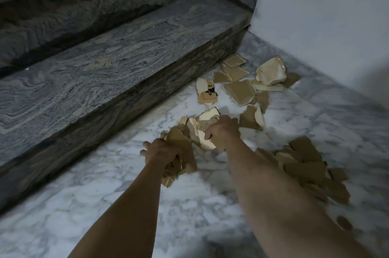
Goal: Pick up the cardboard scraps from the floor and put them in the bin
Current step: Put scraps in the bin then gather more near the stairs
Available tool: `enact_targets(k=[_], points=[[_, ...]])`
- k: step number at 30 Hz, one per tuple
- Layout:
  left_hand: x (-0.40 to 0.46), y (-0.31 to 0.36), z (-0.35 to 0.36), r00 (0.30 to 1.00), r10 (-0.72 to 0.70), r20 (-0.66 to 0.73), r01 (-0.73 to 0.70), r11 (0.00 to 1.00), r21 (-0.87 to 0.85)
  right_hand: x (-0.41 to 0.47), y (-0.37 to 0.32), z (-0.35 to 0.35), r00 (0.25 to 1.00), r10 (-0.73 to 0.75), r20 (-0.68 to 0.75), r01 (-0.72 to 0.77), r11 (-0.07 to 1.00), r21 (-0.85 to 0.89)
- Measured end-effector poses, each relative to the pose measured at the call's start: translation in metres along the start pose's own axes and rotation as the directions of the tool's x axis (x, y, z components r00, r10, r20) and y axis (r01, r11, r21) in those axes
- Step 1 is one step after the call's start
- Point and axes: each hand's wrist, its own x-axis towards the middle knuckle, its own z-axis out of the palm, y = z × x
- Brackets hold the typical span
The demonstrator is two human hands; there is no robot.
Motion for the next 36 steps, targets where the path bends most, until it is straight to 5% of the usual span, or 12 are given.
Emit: enact_targets(k=[3,7,11,15,20,26,29,36], points=[[0.005,0.012,-0.004,0.996,0.073,0.049,-0.072,0.997,-0.021,-0.007,0.007,-0.001,1.0,0.01,-0.023,-0.01,1.0,0.004],[0.011,0.024,-0.007,0.976,0.139,0.165,-0.117,0.984,-0.136,-0.018,0.024,-0.013,1.0,-0.008,-0.03,0.016,0.963,0.269],[-0.008,0.051,-0.002,0.914,0.278,0.295,-0.195,0.94,-0.281,-0.045,0.059,-0.045,0.987,0.089,-0.134,0.012,0.79,0.613],[-0.041,0.091,0.019,0.78,0.425,0.459,-0.296,0.897,-0.328,-0.088,0.13,-0.099,0.943,0.243,-0.228,0.033,0.613,0.789],[-0.059,0.12,0.085,0.563,0.474,0.677,-0.521,0.84,-0.154,-0.126,0.23,-0.103,0.931,0.358,-0.063,-0.131,0.492,0.86],[-0.101,0.114,0.114,0.54,0.5,0.676,-0.746,0.657,0.11,-0.158,0.252,-0.07,0.883,0.464,0.07,-0.419,0.713,0.562],[-0.092,0.11,0.124,0.527,0.524,0.669,-0.788,0.596,0.154,-0.154,0.258,-0.044,0.862,0.498,-0.095,-0.418,0.804,0.423],[-0.107,0.108,0.121,0.505,0.589,0.631,-0.83,0.531,0.17,-0.157,0.257,-0.046,0.793,0.587,-0.162,-0.53,0.796,0.292]])
